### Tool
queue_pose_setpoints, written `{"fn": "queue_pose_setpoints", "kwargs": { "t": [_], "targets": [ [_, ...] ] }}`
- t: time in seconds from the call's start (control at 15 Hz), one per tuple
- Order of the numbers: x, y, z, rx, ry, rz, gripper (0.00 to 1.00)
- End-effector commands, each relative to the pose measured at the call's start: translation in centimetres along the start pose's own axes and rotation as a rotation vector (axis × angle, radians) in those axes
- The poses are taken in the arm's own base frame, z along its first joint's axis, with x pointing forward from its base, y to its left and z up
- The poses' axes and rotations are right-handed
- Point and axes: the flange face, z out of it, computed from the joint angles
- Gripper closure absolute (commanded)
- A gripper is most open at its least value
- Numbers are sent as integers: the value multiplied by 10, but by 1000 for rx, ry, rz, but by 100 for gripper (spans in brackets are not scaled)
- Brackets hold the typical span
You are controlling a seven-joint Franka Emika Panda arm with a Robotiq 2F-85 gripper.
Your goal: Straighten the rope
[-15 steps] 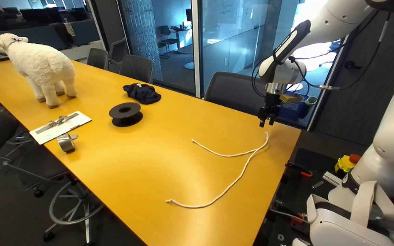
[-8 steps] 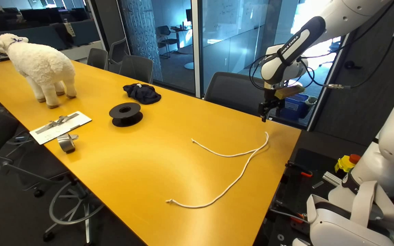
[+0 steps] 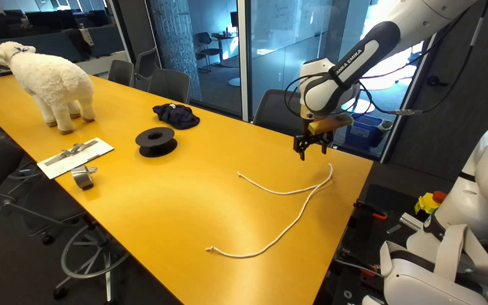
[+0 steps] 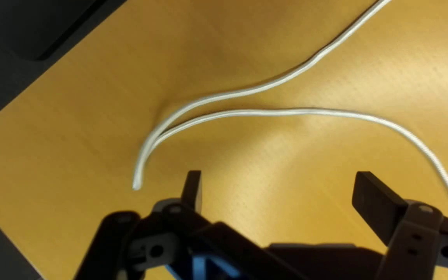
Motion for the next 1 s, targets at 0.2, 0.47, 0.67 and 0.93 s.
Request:
{"fn": "queue_pose_setpoints", "kwargs": {
  "t": [0.2,0.47,0.67,0.93],
  "targets": [
    [-22,-50,25,49,-33,81,0],
    [-17,-36,56,109,-46,169,0],
    [-15,-19,79,139,-44,242,0],
    [-17,18,101,151,-39,345,0]
  ]
}}
